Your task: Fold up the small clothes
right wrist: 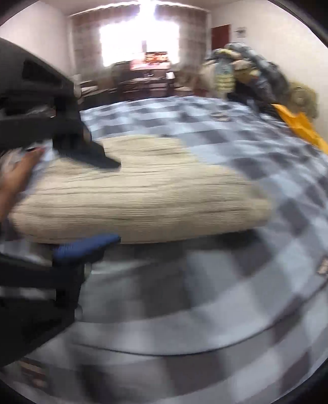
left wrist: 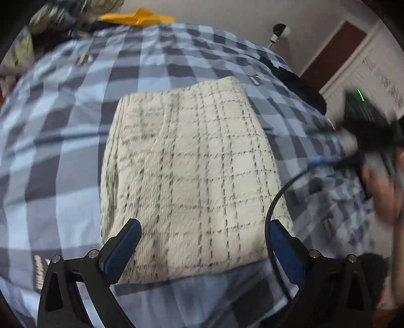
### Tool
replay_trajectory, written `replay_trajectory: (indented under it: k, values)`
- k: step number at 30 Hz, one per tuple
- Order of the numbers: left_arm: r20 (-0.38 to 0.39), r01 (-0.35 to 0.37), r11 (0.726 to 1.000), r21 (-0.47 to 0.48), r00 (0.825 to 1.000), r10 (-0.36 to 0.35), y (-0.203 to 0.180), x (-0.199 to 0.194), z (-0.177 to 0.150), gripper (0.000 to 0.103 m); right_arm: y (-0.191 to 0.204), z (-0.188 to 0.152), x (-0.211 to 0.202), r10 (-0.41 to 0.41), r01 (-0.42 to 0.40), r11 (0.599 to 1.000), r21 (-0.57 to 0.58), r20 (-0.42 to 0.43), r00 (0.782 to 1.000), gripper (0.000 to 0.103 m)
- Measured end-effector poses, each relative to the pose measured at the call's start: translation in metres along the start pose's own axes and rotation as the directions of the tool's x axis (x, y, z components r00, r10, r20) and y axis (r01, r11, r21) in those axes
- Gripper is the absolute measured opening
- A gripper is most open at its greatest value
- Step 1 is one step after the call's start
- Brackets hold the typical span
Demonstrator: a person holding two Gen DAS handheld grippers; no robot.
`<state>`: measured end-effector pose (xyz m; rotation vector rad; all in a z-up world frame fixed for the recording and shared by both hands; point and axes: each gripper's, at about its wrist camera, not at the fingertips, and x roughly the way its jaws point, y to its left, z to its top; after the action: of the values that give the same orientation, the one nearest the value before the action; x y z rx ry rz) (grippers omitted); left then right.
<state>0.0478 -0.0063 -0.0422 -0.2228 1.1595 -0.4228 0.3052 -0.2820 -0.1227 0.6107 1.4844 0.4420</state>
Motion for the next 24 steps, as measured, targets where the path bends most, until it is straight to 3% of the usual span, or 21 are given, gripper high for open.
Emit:
replay_trajectory:
  k: [1,2,3,4,5,6,8,9,11,13,15,17,21,23,24]
  values:
    - [-0.034,0.074,0.997,-0.025,0.997,-0.075,0.006,0.001,0.002,0.1,0.0,-0.013,0.004,-0.007,0.007,1.0,0.014,-0.008,1.0,0.085]
    - [-0.065,0.181,0.982,-0.058,0.981,-0.184,0.011,0.001,0.002,0.1,-0.002,-0.029,0.007,-0.014,0.014,0.999,0.03,-0.004,1.0,0.085]
    - [-0.095,0.309,0.946,-0.096,0.943,-0.318,0.016,0.0,0.001,0.1,-0.005,-0.049,0.011,-0.025,0.025,0.999,0.032,-0.009,1.0,0.085]
    - [-0.13,0.422,0.899,-0.116,0.891,-0.435,0.017,-0.002,0.001,0.1,-0.006,-0.055,0.014,-0.015,0.016,0.999,0.033,-0.018,1.0,0.085]
    - [-0.148,0.466,0.878,-0.114,0.865,-0.478,0.018,-0.006,0.001,0.1,-0.007,-0.062,0.015,0.026,-0.025,0.998,0.051,-0.015,1.0,0.085]
    - [-0.13,0.469,0.879,-0.085,0.869,-0.477,0.017,-0.015,0.002,0.1,-0.01,-0.067,0.013,0.053,-0.053,0.997,0.063,0.002,0.999,0.085]
    - [-0.04,0.382,0.922,-0.057,0.922,-0.385,0.021,-0.027,0.006,0.1,-0.011,-0.072,0.0,0.066,-0.07,0.996,0.056,0.057,0.996,0.085]
    - [0.013,0.297,0.952,-0.073,0.955,-0.297,0.026,-0.03,0.008,0.1,-0.011,-0.074,-0.01,0.039,-0.041,0.999,0.026,0.098,0.994,0.085]
    - [0.041,0.149,0.983,-0.103,0.988,-0.146,0.031,-0.027,0.009,0.1,-0.006,-0.08,-0.023,-0.063,0.066,0.998,-0.012,0.169,0.984,0.085]
    - [0.044,-0.027,0.996,-0.08,0.999,0.03,0.03,-0.02,0.009,0.1,0.005,-0.087,-0.016,-0.146,0.155,0.987,-0.043,0.165,0.976,0.085]
    - [0.06,-0.19,0.982,-0.013,0.98,0.19,0.024,-0.014,0.007,0.1,0.01,-0.091,0.006,-0.17,0.178,0.982,-0.066,0.11,0.979,0.085]
    - [0.069,-0.274,0.961,0.023,0.96,0.272,0.023,-0.008,0.002,0.1,0.01,-0.091,0.033,-0.164,0.168,0.984,-0.064,0.055,0.985,0.085]
    - [0.033,-0.352,0.932,0.086,0.936,0.35,0.026,0.013,-0.002,0.1,0.006,-0.089,0.069,-0.185,0.184,0.982,-0.051,-0.02,0.982,0.085]
    - [0.002,-0.445,0.889,0.109,0.894,0.448,0.032,0.026,-0.003,0.099,0.005,-0.089,0.08,-0.142,0.14,0.989,-0.046,-0.06,0.988,0.084]
    - [-0.008,-0.461,0.881,0.109,0.886,0.464,0.039,0.027,-0.004,0.099,0.006,-0.09,0.085,-0.135,0.131,0.99,-0.055,-0.088,0.987,0.076]
